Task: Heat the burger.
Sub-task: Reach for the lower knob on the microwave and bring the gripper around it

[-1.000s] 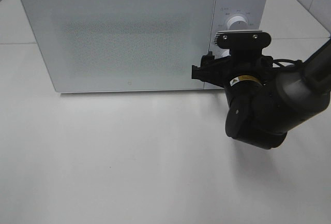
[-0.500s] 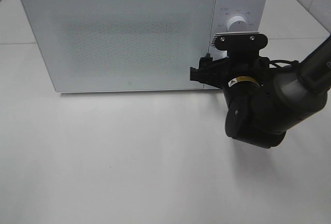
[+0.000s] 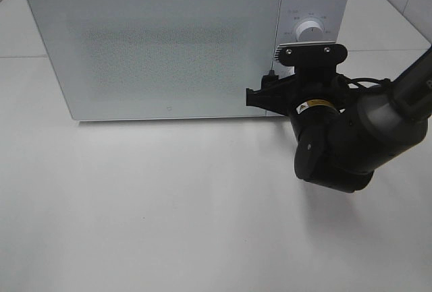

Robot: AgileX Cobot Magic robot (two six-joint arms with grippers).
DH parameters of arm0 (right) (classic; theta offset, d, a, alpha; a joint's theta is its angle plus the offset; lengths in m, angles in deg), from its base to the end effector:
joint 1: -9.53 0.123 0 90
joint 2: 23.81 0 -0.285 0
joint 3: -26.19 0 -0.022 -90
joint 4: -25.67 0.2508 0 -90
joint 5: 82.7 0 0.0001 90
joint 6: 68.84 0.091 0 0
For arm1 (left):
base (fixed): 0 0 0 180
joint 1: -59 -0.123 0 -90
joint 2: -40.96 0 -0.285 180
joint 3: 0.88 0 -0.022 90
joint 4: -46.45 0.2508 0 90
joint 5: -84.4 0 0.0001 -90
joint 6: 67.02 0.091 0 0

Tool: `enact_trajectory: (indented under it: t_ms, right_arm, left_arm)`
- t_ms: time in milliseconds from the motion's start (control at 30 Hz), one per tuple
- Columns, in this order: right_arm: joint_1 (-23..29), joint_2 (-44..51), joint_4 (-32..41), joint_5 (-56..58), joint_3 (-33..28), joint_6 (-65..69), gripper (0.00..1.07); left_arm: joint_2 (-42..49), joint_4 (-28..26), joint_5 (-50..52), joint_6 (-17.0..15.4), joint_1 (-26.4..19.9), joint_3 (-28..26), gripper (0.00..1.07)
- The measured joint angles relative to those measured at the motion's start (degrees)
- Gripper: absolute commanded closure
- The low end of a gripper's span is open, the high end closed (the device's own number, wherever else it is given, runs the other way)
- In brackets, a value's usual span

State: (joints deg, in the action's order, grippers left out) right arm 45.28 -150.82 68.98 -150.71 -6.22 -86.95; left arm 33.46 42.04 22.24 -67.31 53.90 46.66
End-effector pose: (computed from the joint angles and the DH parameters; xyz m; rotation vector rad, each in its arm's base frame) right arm 0.3177 0.1574 0.1131 -0.0002 1.6855 -0.1065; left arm -0.0083 -0.0070 0.2805 -0.0904 2.0413 -0.0396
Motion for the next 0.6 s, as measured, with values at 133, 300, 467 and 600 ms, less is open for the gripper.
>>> enact_trajectory:
  t_ms: [133, 300, 467, 600]
  right_arm:
    - [-0.1, 0.0, 0.4, 0.2, 0.0, 0.0, 0.71]
    - [-0.5, 0.0, 1.4, 0.0, 0.0, 0.1, 0.92]
    - [-0.5, 0.0, 1.4, 0.0, 0.0, 0.1, 0.98]
    - [-0.5, 0.0, 1.4, 0.0, 0.0, 0.1, 0.98]
  left_arm:
    - [0.0, 0.0, 0.0, 0.0, 0.0, 0.0, 0.06]
    - [0.0, 0.0, 0.0, 0.0, 0.0, 0.0, 0.06]
    - [0.0, 0.0, 0.0, 0.0, 0.0, 0.0, 0.06]
    - [0.0, 0.0, 0.0, 0.0, 0.0, 0.0, 0.06]
